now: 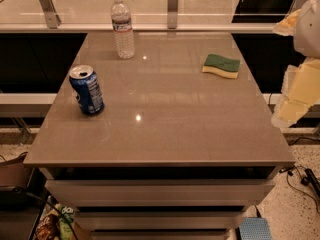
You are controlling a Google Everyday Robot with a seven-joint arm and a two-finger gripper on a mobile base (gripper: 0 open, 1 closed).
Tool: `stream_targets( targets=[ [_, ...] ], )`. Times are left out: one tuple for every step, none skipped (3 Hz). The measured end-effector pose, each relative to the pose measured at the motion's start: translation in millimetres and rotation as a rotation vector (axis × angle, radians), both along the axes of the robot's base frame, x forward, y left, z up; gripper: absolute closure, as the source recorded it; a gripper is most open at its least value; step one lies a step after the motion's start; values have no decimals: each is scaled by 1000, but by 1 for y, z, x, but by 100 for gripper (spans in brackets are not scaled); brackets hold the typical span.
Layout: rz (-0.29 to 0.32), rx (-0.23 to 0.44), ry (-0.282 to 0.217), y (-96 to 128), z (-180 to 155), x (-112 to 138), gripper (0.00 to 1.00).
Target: Knock water bottle over
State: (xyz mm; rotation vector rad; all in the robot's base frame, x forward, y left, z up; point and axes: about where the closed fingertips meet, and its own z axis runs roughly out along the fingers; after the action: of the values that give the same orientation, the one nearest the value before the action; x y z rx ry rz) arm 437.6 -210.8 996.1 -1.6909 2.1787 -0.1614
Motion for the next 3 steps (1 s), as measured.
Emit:
stream_targets(
  targets=[
    [0,0,0,0,0,0,0],
    [-12,17,-17,-1,4,0,0],
    [-60,101,-80,3,9,14,0]
  ],
)
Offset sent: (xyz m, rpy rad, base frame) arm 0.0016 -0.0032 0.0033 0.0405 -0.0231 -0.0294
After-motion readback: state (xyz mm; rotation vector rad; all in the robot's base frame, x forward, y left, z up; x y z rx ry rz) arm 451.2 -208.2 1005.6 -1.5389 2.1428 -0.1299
